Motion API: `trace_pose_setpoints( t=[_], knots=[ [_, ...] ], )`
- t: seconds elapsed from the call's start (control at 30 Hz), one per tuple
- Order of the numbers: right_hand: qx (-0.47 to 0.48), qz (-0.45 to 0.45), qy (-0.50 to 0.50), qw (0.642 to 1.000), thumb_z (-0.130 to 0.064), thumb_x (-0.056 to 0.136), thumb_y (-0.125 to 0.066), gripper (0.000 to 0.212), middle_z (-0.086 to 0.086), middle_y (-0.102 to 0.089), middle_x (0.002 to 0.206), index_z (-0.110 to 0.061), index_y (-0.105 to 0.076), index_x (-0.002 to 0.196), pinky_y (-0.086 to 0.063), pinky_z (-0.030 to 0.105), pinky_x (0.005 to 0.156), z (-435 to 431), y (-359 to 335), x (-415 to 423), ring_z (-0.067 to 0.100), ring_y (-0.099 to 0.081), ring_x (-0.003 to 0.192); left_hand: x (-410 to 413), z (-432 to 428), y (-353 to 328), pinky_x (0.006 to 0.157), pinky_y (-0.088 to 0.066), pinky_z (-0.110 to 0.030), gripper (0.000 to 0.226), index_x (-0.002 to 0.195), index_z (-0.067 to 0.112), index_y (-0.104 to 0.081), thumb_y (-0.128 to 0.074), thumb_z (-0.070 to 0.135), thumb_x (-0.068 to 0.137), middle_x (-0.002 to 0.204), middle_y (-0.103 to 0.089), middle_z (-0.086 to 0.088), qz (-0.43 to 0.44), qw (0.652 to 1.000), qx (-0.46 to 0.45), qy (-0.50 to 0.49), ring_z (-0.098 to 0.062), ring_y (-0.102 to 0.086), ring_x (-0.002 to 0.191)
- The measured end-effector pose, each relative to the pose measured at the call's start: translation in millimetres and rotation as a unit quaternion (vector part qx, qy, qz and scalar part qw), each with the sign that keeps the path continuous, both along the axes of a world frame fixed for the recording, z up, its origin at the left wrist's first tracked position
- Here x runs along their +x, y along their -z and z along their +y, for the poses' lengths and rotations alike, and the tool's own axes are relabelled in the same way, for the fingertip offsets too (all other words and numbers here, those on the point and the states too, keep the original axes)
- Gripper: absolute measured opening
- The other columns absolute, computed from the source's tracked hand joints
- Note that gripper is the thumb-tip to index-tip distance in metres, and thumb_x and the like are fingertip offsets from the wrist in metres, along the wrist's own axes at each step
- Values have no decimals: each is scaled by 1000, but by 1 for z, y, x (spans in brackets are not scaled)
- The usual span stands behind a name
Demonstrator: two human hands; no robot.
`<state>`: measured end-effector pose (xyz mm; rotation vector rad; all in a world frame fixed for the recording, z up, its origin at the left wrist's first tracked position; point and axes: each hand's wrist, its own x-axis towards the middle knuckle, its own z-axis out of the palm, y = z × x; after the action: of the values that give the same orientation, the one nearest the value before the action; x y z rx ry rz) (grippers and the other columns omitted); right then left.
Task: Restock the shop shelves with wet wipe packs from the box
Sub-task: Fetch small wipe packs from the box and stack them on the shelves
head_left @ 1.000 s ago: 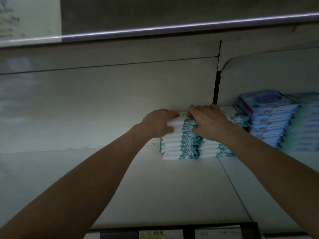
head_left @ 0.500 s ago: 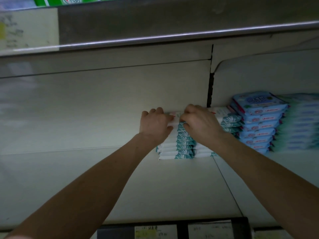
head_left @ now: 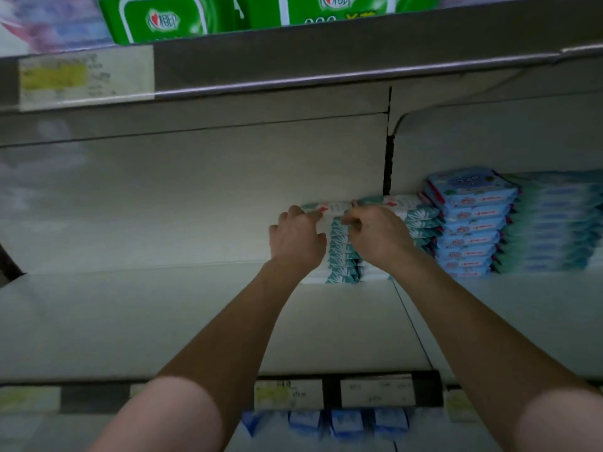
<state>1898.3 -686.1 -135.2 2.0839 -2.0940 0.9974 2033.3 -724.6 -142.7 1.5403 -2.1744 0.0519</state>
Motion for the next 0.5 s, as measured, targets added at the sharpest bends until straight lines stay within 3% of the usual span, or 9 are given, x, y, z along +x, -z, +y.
trace_pose_setpoints(
  t=[0.17,0.37,0.5],
  knots=[
    [49,-112,27,992,-10,91,-53,30,4,-64,124,-16,-68,117,-48,31,90,44,17,6,23,-59,110,-19,36,22,102,-43,-42,51,142,21,-45,-58,23,93,135,-50,-12,162,982,95,3,-28,-51,122],
    [85,-180,84,976,-13,93,-55,28,3,-61,127,-16,-66,119,-45,33,98,110,52,-2,22,-56,115,-38,96,49,88,-44,-31,58,149,20,-33,-54,17,96,140,-47,-11,246,956,159,29,-25,-54,117],
    [84,-191,154,966,-15,93,-54,27,2,-62,125,-18,-67,116,-45,32,98,150,65,-9,21,-58,112,-50,130,59,77,-40,-25,51,145,21,-39,-51,17,97,138,-48,-9,256,949,176,63,-21,-57,105]
  ],
)
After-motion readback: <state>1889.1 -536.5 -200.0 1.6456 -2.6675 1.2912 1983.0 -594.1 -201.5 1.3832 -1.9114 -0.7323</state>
